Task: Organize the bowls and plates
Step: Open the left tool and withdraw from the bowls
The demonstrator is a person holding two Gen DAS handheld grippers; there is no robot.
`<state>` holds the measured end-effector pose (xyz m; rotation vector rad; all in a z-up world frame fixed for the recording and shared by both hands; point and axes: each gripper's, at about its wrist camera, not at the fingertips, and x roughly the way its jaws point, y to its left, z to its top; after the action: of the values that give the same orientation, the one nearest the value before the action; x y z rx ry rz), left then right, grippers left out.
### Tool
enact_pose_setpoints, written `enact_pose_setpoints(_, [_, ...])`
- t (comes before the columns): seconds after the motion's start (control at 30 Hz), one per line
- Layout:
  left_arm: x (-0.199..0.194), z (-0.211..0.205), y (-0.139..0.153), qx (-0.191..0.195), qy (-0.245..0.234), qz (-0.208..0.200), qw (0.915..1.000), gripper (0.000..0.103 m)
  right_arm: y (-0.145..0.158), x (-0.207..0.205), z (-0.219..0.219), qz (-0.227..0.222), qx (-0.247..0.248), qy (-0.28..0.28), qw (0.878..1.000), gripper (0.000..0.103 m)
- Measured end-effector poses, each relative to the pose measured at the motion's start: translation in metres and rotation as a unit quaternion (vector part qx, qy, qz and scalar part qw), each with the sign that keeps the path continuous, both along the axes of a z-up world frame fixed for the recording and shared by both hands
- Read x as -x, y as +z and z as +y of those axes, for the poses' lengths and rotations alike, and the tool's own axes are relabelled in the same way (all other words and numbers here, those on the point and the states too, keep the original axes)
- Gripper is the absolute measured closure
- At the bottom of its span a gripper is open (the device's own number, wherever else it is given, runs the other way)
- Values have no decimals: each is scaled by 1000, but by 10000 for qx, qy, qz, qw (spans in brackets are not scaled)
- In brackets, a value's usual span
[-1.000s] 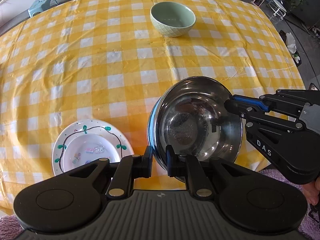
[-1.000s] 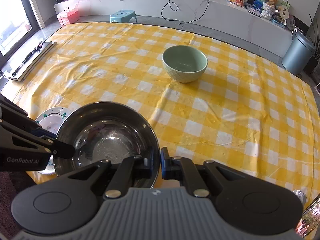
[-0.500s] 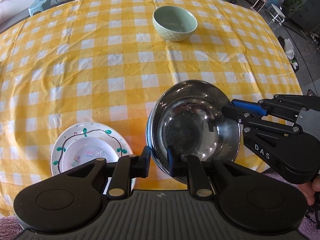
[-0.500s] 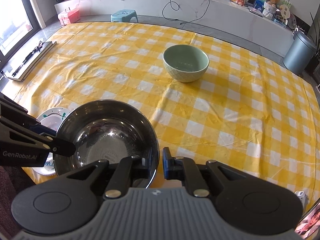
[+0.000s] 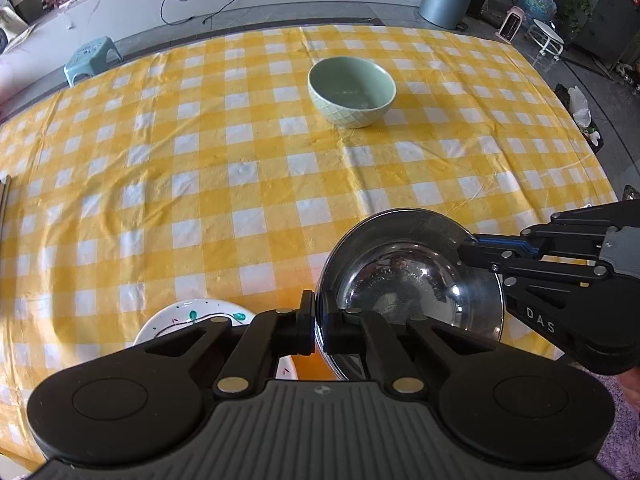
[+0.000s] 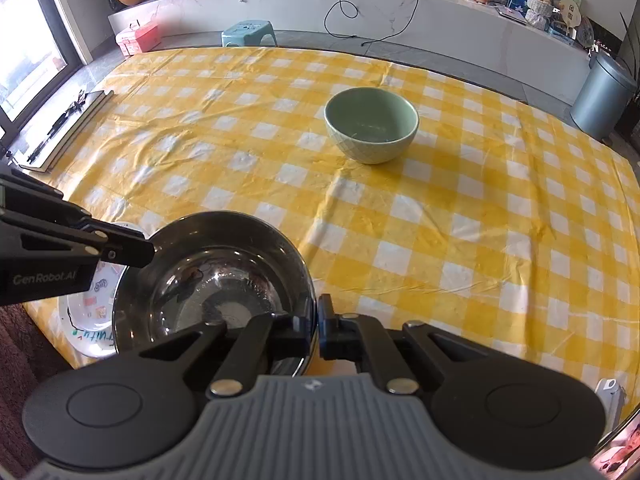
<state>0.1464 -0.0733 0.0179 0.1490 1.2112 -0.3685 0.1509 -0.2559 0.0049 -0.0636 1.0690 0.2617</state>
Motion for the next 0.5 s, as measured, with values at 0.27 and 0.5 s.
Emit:
enact_pose_setpoints(0.27, [-9,6,11,276,-59,55,9996,91,8,-3,-11,-51,-278,-107,9995,94])
enact_pose_setpoints(0.5, [-27,0,25,478,-170,-380,9980,80,21,-17,-34,-284,-839,-612,9942,75])
